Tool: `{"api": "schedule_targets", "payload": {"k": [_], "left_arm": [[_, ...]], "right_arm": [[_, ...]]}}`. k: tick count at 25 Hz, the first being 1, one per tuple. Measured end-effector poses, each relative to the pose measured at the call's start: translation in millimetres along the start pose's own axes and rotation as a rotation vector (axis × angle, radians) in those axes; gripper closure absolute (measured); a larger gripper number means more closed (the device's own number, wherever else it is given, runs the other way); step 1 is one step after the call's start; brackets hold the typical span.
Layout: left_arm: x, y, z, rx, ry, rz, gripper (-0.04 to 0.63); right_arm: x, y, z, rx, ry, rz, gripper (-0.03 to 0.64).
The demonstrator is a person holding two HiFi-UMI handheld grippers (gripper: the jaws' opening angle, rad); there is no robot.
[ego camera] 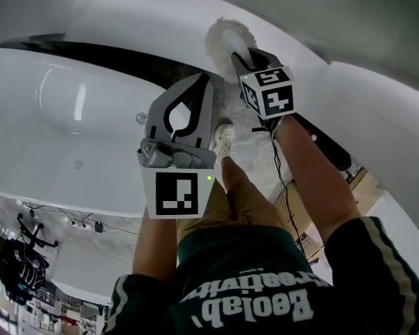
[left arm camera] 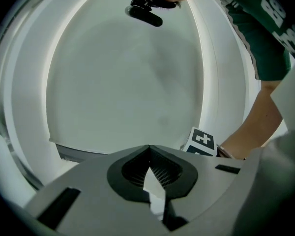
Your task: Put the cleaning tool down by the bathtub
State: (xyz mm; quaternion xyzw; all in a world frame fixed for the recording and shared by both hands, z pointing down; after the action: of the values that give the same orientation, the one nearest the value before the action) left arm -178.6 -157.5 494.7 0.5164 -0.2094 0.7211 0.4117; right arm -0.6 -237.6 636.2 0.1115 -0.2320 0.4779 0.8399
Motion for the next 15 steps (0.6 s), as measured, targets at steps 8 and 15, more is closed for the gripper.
{"api": "schedule_targets", "payload": {"k": [8,15], "left_arm": [[7.5,2.9,-0.6,-0.028,0.006,-0.018,0.586],[18.3,7.3,-3.0,-0.05,0.01,-0.04,0.586]], "right_arm": [[12.4,-5.8,29.1,0.015,0.056,-0.02,0.522],[17.7,-12.0,59.2,0.024,0.107,-0.051,0.522]]}}
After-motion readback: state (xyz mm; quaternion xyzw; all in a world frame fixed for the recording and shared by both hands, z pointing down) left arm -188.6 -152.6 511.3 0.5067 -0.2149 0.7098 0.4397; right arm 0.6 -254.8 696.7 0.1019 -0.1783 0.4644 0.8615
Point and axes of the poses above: the fingertips, and each gripper's own axes: z forward along the fingers, y to its left, x out of its underside, the point moved 10 cm from there along -z, backward along the fingers, and after that the axes turned 6 degrees about x, right-handed, at the moved point
